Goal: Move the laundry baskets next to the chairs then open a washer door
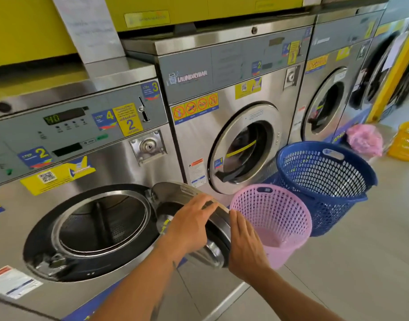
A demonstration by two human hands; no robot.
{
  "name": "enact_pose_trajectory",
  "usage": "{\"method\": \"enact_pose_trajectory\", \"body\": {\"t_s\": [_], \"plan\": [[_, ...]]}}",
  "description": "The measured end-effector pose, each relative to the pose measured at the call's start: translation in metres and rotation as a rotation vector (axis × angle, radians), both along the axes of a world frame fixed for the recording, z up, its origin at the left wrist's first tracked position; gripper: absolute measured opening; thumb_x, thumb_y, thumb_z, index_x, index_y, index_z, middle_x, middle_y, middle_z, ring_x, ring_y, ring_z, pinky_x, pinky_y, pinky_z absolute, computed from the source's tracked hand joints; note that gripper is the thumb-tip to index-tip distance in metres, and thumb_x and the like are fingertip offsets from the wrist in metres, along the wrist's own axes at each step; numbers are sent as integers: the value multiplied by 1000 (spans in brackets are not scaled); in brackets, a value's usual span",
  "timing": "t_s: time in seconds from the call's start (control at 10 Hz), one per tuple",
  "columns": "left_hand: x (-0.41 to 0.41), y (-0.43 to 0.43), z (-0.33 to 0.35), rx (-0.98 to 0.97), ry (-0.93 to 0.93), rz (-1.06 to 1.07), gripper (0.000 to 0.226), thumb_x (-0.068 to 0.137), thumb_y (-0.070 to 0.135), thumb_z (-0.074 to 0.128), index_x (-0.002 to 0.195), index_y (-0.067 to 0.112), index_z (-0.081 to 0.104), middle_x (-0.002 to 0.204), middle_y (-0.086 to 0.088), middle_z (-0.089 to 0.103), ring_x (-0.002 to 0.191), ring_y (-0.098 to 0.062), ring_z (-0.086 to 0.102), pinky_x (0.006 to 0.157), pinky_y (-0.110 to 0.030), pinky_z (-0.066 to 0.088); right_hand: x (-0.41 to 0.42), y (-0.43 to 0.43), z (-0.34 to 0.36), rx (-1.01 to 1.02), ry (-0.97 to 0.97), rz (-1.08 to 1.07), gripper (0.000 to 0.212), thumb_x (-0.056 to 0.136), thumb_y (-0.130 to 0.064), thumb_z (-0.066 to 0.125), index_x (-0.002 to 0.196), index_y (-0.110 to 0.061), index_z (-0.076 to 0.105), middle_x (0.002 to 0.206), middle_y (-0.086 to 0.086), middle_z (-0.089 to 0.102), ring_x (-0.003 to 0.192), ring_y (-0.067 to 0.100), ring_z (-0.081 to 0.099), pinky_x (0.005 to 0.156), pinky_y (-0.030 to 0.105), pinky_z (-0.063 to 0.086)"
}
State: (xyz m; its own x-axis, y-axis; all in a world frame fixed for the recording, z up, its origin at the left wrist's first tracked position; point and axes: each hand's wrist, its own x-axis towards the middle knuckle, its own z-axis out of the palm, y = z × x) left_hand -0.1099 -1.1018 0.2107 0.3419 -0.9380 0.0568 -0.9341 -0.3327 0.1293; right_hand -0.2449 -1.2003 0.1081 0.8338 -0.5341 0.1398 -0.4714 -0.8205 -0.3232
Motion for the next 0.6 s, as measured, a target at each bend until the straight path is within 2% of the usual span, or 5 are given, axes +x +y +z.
{"method": "enact_pose_trajectory", "body": {"t_s": [0.1,0.2,0.3,0.4,0.6], "plan": [[-4,-10,2,8,26,27,80,79,7,62,149,22,27,151,8,17,143,-17,22,112,-35,37,0,-14,3,25,-4,20,128,69,-45,74,149,-14,-22,160,12,13,146,29,21,118,42,21],[-9,-11,2,4,66,81,79,83,6,56,151,20,20,157,7,13,146,-15,14,119,-33,24,-1,-24,22,122,5,71,118,73,-45,72,152,-17,-12,161,9,11,147,26,17,120,44,22],[-13,-1,3,-31,97,166,75,86,8,51,153,20,18,161,6,11,148,-13,11,121,-33,18,-3,-21,42,164,-3,96,106,79,-30,68,153,-18,-7,161,6,11,147,24,16,121,42,20],[-21,38,8,-42,108,279,67,92,16,48,153,18,20,161,3,18,148,-15,16,121,-32,17,2,1,80,153,-120,171,88,84,-22,60,153,-20,4,157,2,22,141,19,24,118,37,24],[-4,141,41,-80,-38,592,55,97,35,39,147,12,35,157,-4,30,144,-20,28,118,-36,24,33,63,146,76,-113,360,72,88,-28,50,151,-11,21,160,9,19,147,28,15,119,39,16]]}}
